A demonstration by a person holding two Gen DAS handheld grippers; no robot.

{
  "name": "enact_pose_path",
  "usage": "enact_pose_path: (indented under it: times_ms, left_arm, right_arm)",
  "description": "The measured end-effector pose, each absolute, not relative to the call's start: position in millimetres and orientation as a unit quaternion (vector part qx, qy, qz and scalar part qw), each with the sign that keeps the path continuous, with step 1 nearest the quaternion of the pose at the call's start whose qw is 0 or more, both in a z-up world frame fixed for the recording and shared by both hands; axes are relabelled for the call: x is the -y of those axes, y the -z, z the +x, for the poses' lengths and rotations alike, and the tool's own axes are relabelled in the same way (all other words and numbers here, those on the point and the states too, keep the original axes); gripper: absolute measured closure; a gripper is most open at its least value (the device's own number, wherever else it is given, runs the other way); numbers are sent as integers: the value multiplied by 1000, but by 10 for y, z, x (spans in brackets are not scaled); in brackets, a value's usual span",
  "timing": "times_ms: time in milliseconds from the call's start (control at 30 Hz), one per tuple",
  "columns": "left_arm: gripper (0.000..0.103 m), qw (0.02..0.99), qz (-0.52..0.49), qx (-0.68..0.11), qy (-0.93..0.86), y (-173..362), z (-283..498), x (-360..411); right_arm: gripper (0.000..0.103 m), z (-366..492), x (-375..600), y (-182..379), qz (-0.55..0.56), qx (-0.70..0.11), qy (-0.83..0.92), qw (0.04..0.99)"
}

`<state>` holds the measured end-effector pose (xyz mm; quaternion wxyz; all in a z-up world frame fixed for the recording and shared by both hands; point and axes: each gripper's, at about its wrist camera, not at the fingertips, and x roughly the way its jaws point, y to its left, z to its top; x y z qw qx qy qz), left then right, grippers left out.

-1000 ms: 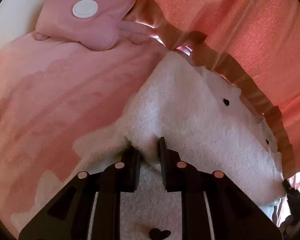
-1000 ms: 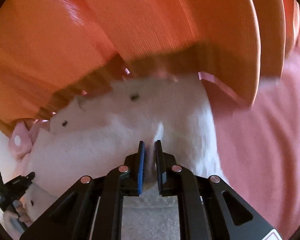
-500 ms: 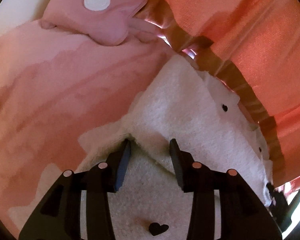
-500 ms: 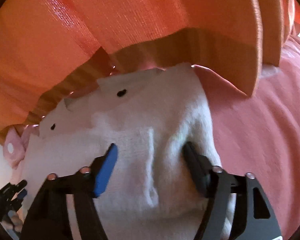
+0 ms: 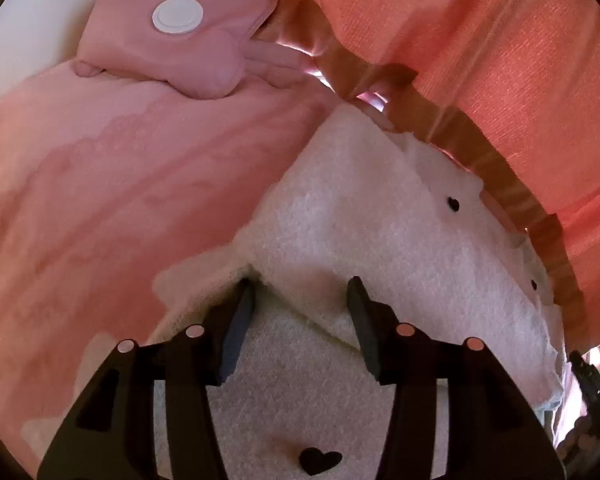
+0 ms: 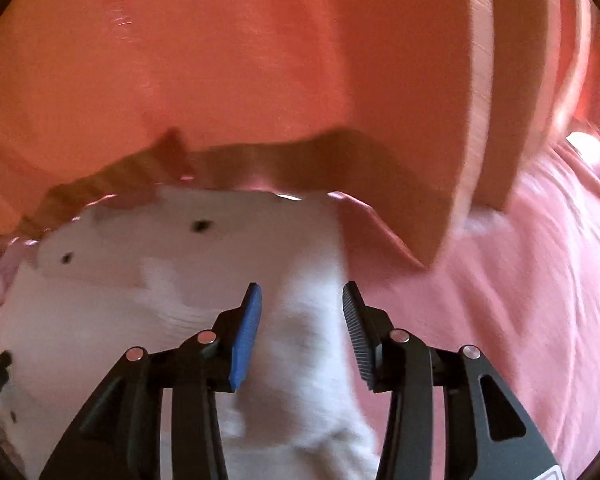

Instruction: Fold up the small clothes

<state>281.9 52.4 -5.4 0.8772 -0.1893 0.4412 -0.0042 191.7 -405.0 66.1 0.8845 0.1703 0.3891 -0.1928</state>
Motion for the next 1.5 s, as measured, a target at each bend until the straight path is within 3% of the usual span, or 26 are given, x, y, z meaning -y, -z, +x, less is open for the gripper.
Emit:
enact_pose_path:
  times_ms: [133,200,300,367,400,433,500,533,633,767,1000,1200,1267,1367,1433,1500]
  left_arm:
    - [56,878,-189,-440,3,58,2807,-523]
    - [56,878,-187,-440,3,60,2807,-517]
    - [56,878,-187,-440,3,58,2810,-521]
    - [56,877,-191,-440,4,59,2812,-532]
    - [56,877,-190,-440,4,57,2815,-532]
    - [56,878,-189,-440,4,58,2819,-529]
    - [56,878,-189,-440,3,60,2825,-531]
    - [56,878,-189,-440,2,59,2825,-531]
    - [55,881,-180,-437,2,66,2829,-506]
    - [50,886,-164,-433,3,76,2823,-463]
    - [49,890,-148,-431,-1,97,2818,-437]
    - [49,890,-142,-434,-3,110,2807,-443]
    - [49,889,-138,-436,-3,105,2805,-436]
    - [49,888,-139,-438,-2,89,2794,-449]
    - [49,886,-147,-441,0,80,2784,-475]
    - [49,885,-148,-442,0,60,2731,-501]
  right_arm:
    - [60,1931,4064,-646,251,-378,136,880]
    - [59,2049,3849,-582,226,-395,103,884]
    - [45,2250,3642,-390,166,-435,104,879]
    - [48,2275,3643,-280,159,-443,109,876]
    - [66,2262,3640,-281,161,-434,101,881]
    - [94,2284,3622,-342,157,-431,88,884]
    - [95,2254,3594,-662,153,-383,72,908]
    - [101,2216,3596,-831,152,-355,64,920]
    - [101,2176,3649,-1104,147,-300,62,941]
    - [101,2362,3894,-299,159,-424,113,884]
    - [98,2214,3794,-829,167,-372,92,908]
    - [100,2164,3588,-353,153,-457,91,872]
    - [102,2072,3597,-409,164,-444,99,875]
    - [98,1947,3506,-684,156,-419,94,890]
    - [87,1899,3471,-618,136,-438,108,882]
    - [88,1822,3520,-450,155,-455,108,870]
